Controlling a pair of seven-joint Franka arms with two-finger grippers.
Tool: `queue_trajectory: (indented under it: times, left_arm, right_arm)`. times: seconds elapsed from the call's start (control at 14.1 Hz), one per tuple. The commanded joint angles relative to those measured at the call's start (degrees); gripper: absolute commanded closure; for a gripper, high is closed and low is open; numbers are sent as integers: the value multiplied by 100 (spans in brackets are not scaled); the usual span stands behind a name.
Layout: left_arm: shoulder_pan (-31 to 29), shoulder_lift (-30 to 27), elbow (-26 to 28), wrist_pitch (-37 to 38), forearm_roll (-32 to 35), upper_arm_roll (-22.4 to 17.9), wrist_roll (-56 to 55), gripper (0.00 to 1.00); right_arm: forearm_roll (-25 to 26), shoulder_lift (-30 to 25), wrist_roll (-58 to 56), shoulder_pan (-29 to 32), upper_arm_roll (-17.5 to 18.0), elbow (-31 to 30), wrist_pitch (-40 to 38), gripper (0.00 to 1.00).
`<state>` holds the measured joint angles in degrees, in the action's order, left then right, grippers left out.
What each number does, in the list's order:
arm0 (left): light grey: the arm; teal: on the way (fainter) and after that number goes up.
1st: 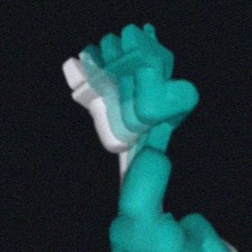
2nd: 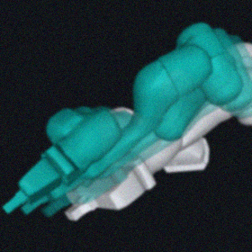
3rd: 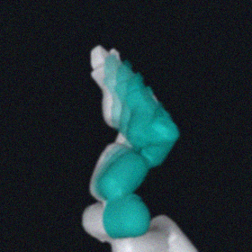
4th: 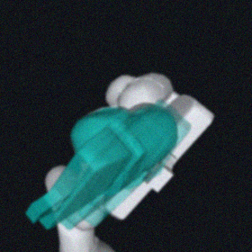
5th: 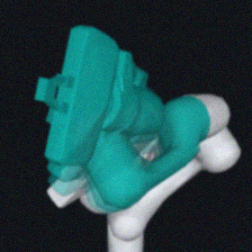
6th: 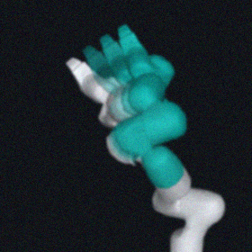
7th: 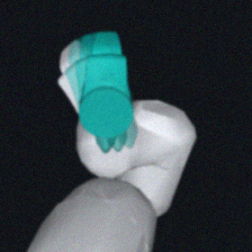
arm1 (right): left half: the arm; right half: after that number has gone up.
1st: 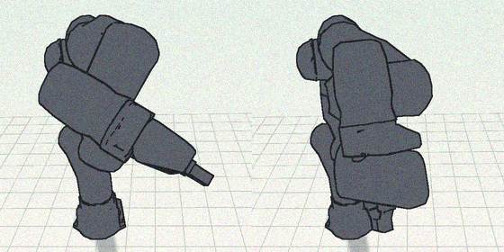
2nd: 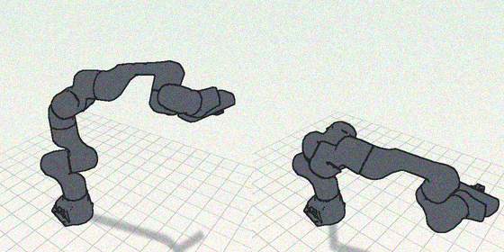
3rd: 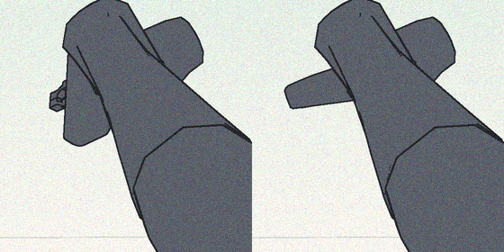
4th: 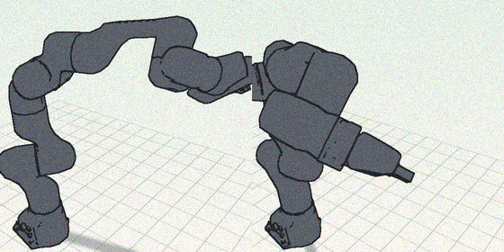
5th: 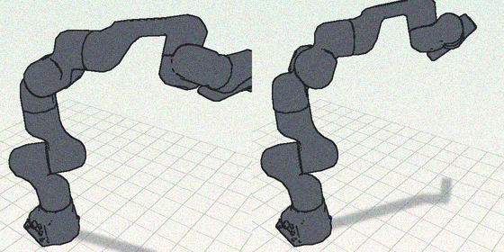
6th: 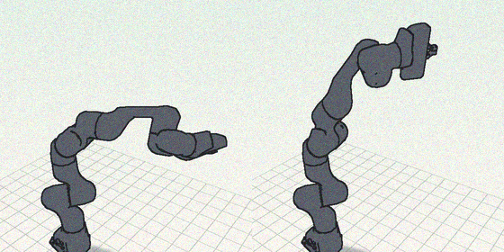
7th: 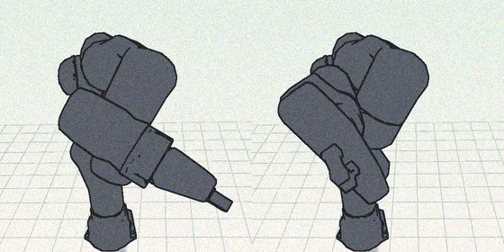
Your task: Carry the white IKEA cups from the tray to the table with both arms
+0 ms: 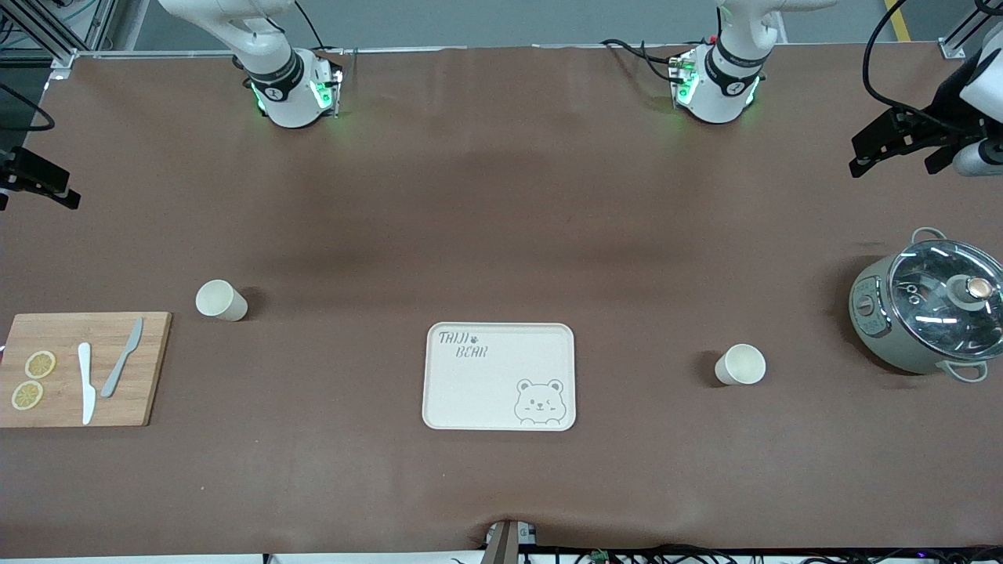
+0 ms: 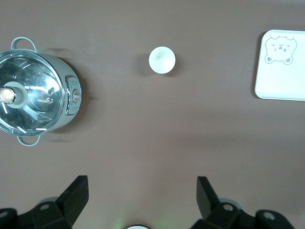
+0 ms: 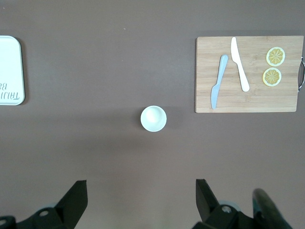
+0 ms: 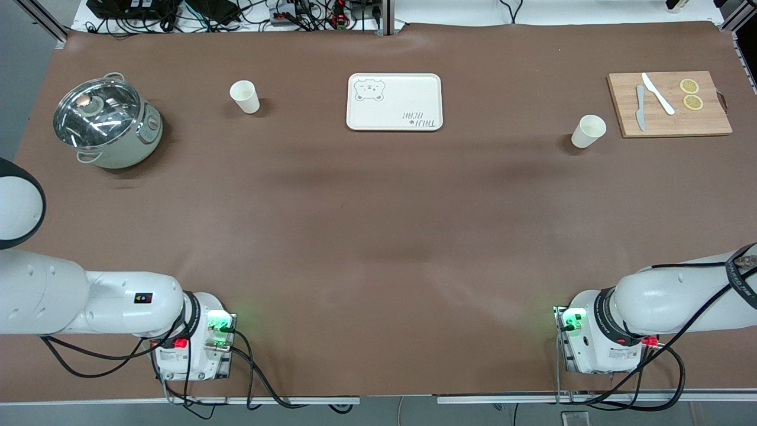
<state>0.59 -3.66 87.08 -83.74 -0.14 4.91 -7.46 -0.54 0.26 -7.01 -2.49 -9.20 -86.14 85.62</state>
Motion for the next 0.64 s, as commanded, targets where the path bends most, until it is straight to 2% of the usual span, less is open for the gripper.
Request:
queue_trajectory:
  times: [0.0, 0.57]
  left_arm:
    - [-6, -3, -103, 103, -30, -16, -1, 0]
    - [-33, 58, -94, 103, -21, -25, 25, 0]
  right_arm:
    - [72, -9, 77, 39, 33, 18, -1, 0]
    - [72, -9, 77, 30, 33, 27, 7, 0]
